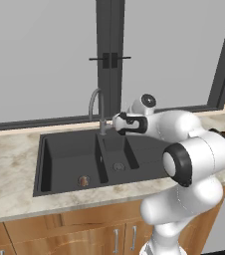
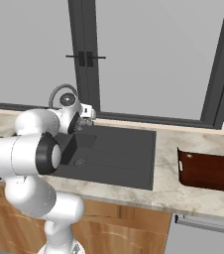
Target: Pick up all produce items and place them in the sink. Turn on the sink faucet to wash them. Then turn the sink off and put them in the tray.
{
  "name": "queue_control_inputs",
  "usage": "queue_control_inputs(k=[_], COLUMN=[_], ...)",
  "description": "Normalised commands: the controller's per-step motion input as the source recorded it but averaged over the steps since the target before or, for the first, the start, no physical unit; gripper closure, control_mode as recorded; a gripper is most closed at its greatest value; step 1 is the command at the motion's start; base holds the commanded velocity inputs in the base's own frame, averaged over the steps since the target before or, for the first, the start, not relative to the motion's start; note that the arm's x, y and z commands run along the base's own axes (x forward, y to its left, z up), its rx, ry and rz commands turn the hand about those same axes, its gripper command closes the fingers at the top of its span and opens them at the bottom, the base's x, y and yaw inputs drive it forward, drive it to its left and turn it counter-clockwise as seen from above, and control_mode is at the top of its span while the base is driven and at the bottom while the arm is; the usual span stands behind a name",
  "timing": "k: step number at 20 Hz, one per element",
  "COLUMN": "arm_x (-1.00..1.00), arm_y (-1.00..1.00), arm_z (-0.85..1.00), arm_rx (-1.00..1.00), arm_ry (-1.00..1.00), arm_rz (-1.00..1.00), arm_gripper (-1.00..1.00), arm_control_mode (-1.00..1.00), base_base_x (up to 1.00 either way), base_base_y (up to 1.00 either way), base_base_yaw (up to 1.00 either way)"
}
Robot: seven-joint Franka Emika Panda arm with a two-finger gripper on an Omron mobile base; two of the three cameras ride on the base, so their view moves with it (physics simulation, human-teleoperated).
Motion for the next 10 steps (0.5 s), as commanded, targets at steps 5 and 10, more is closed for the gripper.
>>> queue_control_inputs(k=[5, 10], arm_x=[0.0, 0.0], arm_y=[0.0, 0.0], arm_z=[-0.08, -0.14], arm_rx=[0.0, 0.0], arm_ry=[-0.1, -0.07], arm_rz=[0.0, 0.0], arm_gripper=[-1.0, -1.0], arm_control_mode=[-1.0, -1.0], base_base_x=[0.0, 0.0], base_base_y=[0.0, 0.0], base_base_yaw=[0.0, 0.0])
